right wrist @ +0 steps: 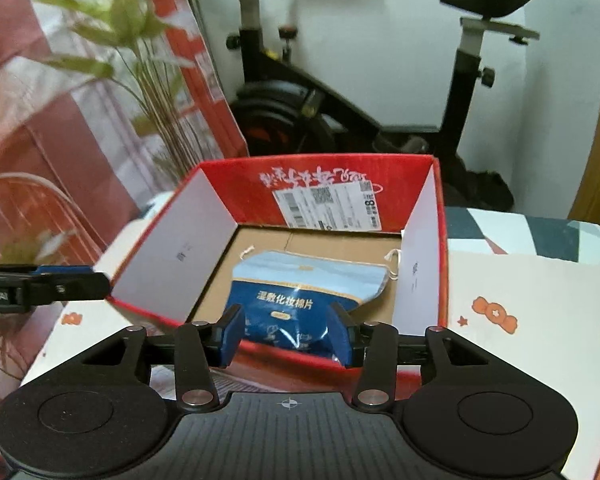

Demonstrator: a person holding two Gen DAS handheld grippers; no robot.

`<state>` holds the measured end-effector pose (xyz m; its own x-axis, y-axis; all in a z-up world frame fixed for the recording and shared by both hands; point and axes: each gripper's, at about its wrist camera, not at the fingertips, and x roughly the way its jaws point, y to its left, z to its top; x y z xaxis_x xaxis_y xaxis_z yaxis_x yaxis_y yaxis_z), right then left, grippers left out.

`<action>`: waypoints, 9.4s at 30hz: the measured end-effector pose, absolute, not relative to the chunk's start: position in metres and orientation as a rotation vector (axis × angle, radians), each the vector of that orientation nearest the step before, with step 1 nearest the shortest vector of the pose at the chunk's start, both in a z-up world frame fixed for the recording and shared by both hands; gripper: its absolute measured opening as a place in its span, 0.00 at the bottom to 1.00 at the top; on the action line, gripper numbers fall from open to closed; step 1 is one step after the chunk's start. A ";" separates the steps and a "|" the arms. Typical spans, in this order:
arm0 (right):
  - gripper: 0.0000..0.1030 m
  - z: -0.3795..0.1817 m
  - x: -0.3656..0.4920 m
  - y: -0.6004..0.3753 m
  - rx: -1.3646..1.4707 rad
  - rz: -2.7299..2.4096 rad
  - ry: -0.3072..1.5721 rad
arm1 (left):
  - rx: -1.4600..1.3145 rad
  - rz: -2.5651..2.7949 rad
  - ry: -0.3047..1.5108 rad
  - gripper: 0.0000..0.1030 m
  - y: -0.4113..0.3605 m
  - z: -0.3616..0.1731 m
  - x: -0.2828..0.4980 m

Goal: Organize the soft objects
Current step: 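Grasp the black-and-clear packaged item with the right gripper, then lift the black packaged item with the right gripper toward the box, then lower the packaged item into the red box and open the right gripper, then move the right gripper to the grey mesh cloth and grasp it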

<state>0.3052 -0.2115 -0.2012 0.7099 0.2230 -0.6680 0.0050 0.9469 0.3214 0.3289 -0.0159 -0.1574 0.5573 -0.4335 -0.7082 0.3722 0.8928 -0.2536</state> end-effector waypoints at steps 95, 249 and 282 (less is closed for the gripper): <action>0.42 -0.295 0.211 -0.159 0.046 0.126 0.804 | -0.209 -0.420 1.064 0.58 0.020 -0.274 0.272; 1.00 -0.219 0.230 -0.170 0.088 -0.012 0.530 | 0.061 -0.263 0.599 1.00 -0.019 -0.177 0.261; 0.44 -0.333 0.211 -0.171 0.242 0.028 0.605 | -0.125 -0.132 0.791 0.99 0.041 -0.260 0.237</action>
